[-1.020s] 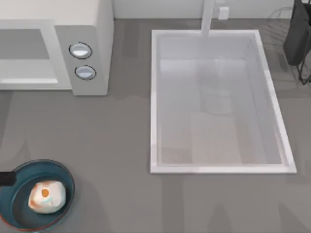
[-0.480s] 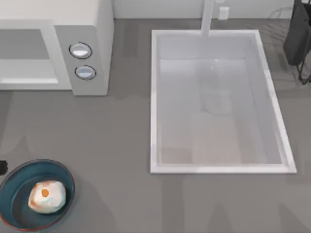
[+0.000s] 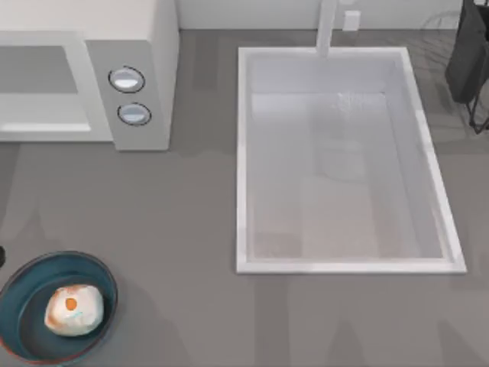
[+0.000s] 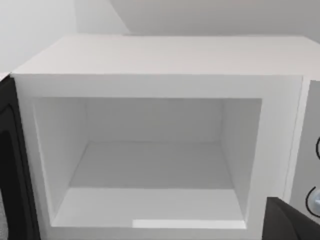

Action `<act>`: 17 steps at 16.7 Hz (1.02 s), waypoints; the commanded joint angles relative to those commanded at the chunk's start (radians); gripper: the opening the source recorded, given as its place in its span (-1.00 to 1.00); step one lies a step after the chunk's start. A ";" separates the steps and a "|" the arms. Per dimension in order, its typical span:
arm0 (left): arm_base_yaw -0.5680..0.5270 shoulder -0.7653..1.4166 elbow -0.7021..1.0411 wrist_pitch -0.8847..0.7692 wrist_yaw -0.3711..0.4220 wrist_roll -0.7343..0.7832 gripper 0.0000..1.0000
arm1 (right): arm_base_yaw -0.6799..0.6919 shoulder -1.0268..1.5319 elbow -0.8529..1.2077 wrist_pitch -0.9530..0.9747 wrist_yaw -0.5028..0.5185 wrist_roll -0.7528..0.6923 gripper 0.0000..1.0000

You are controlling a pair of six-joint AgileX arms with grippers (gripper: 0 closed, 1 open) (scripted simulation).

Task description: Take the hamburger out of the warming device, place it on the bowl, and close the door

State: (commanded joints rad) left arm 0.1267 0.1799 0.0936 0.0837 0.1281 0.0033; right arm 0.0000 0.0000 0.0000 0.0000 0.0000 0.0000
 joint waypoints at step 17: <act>0.302 -0.114 -0.009 -0.103 0.302 0.000 -1.00 | 0.000 0.000 0.000 0.000 0.000 0.000 1.00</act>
State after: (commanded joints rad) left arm 0.4284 0.0661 0.0843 -0.0195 0.4299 0.0031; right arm 0.0000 0.0000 0.0000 0.0000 0.0000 0.0000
